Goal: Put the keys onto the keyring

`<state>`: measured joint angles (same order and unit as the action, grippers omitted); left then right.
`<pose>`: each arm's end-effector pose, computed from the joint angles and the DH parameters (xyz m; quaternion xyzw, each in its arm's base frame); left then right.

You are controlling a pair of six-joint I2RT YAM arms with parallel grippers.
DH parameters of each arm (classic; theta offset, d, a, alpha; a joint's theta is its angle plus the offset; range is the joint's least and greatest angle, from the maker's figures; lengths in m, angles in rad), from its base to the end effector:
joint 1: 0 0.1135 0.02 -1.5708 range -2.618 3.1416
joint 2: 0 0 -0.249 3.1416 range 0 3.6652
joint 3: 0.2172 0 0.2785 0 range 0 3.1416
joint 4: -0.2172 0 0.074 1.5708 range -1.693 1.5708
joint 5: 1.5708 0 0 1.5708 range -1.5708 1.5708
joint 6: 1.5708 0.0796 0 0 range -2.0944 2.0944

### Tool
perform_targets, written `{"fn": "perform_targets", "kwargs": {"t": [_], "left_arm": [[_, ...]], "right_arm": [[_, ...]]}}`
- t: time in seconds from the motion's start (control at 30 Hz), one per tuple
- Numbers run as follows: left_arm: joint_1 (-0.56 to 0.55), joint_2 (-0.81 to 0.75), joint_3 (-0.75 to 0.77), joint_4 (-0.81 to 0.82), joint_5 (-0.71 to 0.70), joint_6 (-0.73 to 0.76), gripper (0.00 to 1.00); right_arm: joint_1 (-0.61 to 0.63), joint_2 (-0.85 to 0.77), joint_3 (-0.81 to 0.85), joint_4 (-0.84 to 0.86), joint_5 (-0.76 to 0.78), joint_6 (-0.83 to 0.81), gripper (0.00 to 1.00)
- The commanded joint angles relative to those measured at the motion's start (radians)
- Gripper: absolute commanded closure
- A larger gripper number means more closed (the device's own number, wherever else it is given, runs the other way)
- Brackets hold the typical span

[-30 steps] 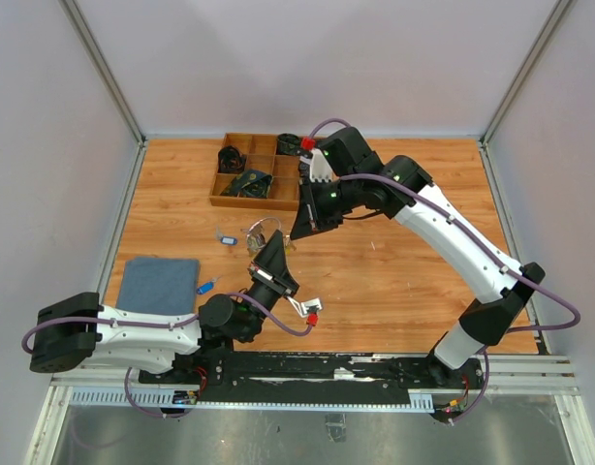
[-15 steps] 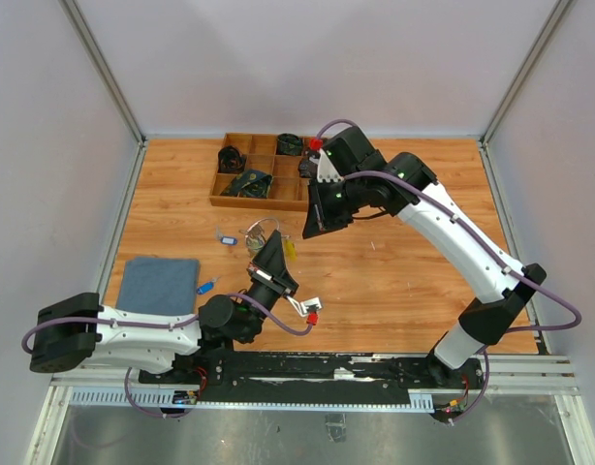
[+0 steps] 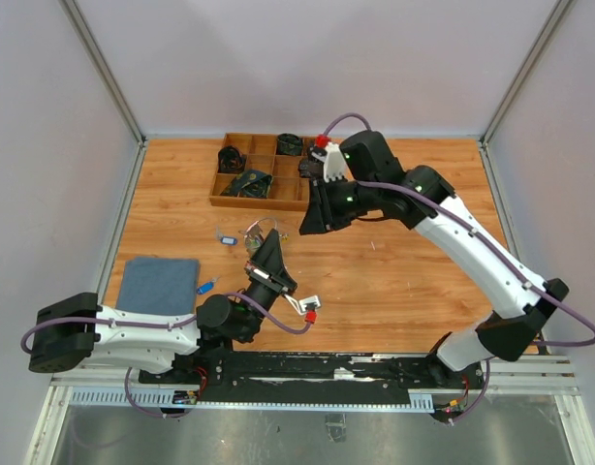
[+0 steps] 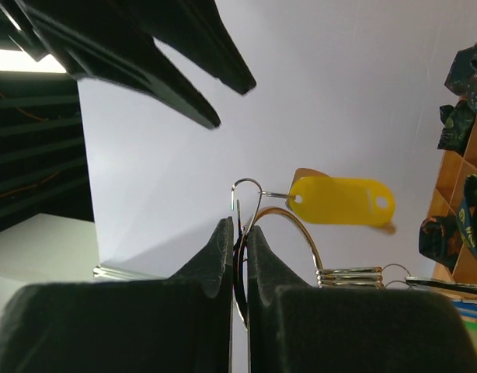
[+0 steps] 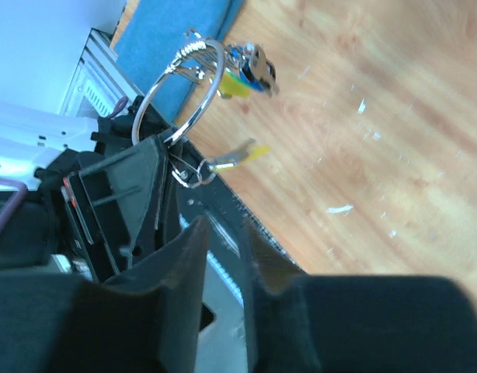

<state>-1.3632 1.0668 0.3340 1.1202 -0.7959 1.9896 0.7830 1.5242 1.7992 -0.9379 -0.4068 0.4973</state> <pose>0.1097 -0.2448 0.2432 0.5452 0.2657 0.4414 0.6613 0.2399 0.2832 0.4033 -0.2130 0.8586 0.4021 0.2360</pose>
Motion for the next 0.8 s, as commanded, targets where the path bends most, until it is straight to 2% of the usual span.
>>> {"fn": "perform_targets", "kwargs": {"t": [0.0, 0.13, 0.23, 0.33, 0.4, 0.5, 0.6, 0.7, 0.77], "left_arm": [[-0.005, -0.034, 0.025, 0.068, 0.006, -0.052, 1.00], [-0.017, -0.059, 0.072, -0.004, -0.021, -0.187, 0.99], [-0.020, -0.101, 0.141, -0.245, -0.024, -0.400, 0.99], [-0.020, -0.156, 0.235, -0.521, 0.027, -0.676, 0.99], [-0.020, -0.186, 0.294, -0.650, 0.074, -0.863, 0.99], [-0.020, -0.193, 0.339, -0.741, 0.112, -1.036, 0.99], [-0.008, -0.189, 0.393, -0.843, 0.155, -1.220, 0.99], [0.052, -0.186, 0.448, -0.962, 0.264, -1.409, 1.00], [0.093, -0.185, 0.461, -0.994, 0.325, -1.483, 0.99]], "right_arm": [[-0.045, -0.165, -0.144, 0.271, -0.017, -0.128, 0.69], [-0.133, -0.310, -0.354, 0.543, -0.128, -0.189, 0.58], [-0.189, -0.390, -0.469, 0.665, -0.171, -0.209, 0.47], [-0.222, -0.428, -0.503, 0.681, -0.188, -0.245, 0.42], [-0.225, -0.444, -0.517, 0.673, -0.185, -0.279, 0.36], [-0.226, -0.468, -0.538, 0.673, -0.171, -0.305, 0.31], [-0.226, -0.504, -0.561, 0.671, -0.121, -0.326, 0.19], [-0.227, -0.556, -0.600, 0.677, -0.029, -0.333, 0.01], [-0.228, -0.591, -0.632, 0.688, 0.027, -0.330, 0.02]]}}
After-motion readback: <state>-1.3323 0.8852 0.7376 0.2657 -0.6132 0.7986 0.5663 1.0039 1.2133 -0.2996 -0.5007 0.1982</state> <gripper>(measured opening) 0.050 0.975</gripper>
